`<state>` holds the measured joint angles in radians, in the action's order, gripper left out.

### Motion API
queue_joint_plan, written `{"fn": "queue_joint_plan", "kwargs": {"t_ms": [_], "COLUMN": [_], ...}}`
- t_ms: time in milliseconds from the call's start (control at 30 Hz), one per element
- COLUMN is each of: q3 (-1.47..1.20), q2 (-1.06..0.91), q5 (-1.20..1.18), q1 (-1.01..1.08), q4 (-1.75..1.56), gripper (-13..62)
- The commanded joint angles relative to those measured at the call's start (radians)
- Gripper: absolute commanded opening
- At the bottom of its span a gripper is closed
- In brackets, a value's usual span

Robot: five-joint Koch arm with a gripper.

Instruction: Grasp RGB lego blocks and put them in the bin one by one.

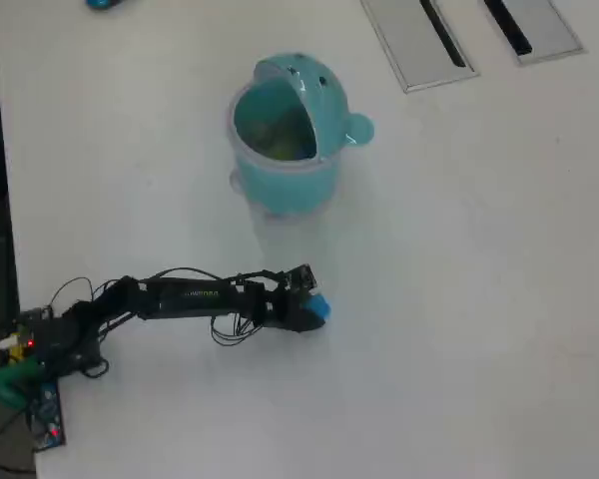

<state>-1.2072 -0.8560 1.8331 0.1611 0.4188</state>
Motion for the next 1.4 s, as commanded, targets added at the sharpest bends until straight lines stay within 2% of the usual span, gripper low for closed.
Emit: {"fn": "queue_joint_plan", "kwargs": {"t_ms": [0,200,433,833,1367], "q3": [0.043,0.057,0.071,0.074,0.080], "q2": [-0.020,-0.032,-0.100,-0.364,-0.615], "q5": [-0.026,-0.078,-0.133,-0.324,-0.442], "q1": [-0.009,-0.034,-0.064,-0.176,-0.360], "q4": [-0.041,-0.051,-0.061,-0.063,-0.063], "gripper": [21.0,16.5,16.5,16.5,14.1]}}
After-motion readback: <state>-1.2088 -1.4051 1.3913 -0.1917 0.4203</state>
